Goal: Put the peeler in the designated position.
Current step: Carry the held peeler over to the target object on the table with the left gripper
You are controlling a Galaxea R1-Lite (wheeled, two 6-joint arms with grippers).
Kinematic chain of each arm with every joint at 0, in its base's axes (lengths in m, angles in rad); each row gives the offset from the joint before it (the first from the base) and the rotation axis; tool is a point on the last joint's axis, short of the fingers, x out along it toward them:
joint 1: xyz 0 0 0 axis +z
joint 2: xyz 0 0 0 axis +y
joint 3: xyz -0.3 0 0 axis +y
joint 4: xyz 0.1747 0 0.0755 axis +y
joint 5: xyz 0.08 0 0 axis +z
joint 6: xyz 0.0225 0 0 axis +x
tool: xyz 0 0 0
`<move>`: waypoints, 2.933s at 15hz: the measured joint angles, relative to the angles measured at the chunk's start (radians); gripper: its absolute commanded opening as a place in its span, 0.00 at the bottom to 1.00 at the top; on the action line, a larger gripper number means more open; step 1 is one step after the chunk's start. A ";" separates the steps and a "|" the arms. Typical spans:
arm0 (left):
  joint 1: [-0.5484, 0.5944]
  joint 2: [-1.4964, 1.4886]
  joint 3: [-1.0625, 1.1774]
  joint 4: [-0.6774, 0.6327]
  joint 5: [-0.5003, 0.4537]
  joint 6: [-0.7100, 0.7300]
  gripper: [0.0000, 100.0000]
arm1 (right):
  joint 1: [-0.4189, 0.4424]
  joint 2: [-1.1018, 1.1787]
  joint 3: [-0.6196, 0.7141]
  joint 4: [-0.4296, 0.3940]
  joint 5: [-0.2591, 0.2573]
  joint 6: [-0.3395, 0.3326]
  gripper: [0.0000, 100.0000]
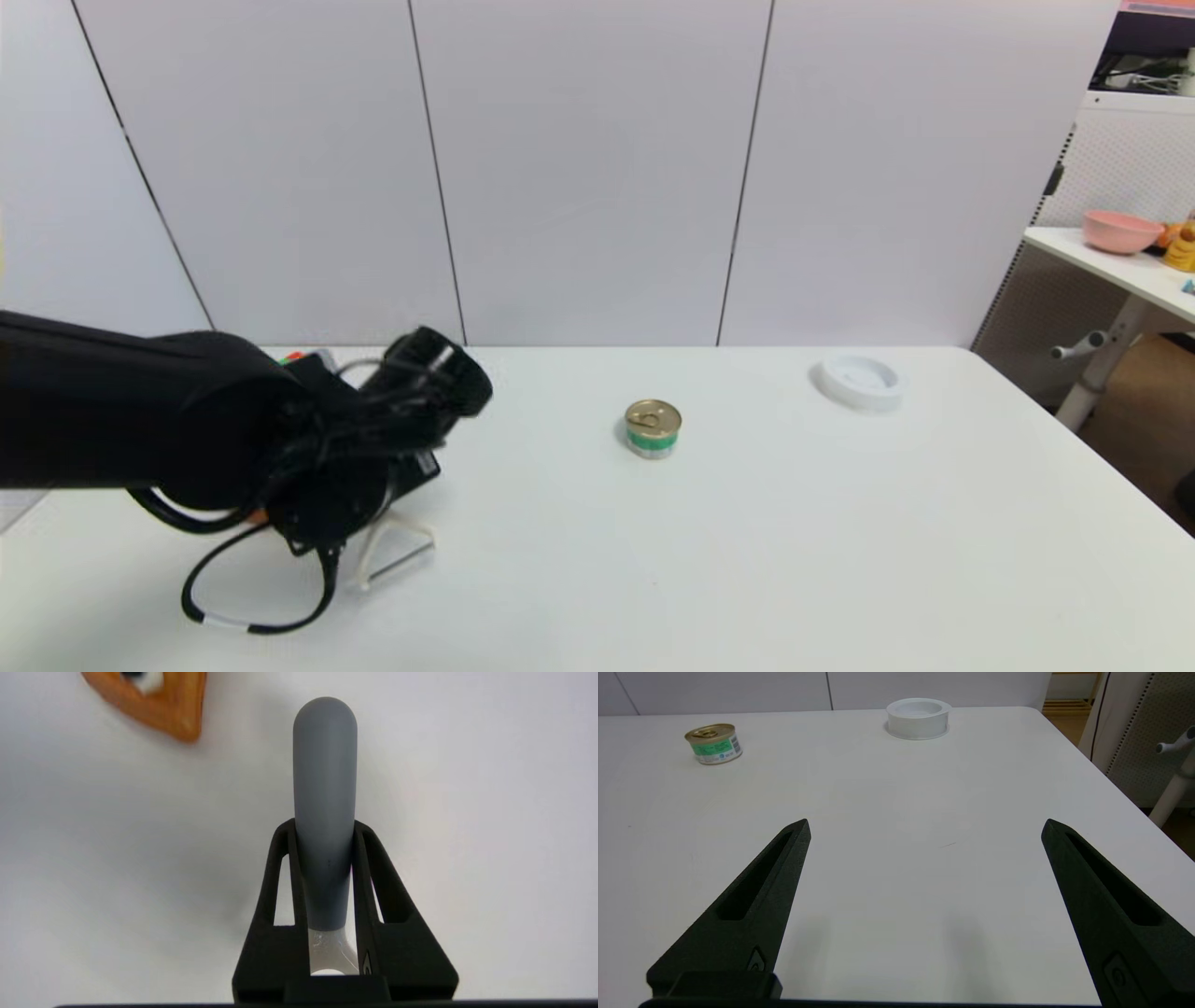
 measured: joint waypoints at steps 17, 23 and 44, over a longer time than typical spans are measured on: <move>0.609 0.327 -0.567 -0.066 -0.058 0.058 0.00 | 0.000 0.000 0.000 0.000 0.000 0.000 1.00; 0.705 0.367 -0.575 -0.082 -0.174 0.036 0.00 | 0.001 0.000 0.000 0.000 0.000 0.000 1.00; 0.725 0.376 -0.537 -0.077 -0.178 -0.081 0.00 | 0.000 0.000 0.000 0.000 0.000 0.000 1.00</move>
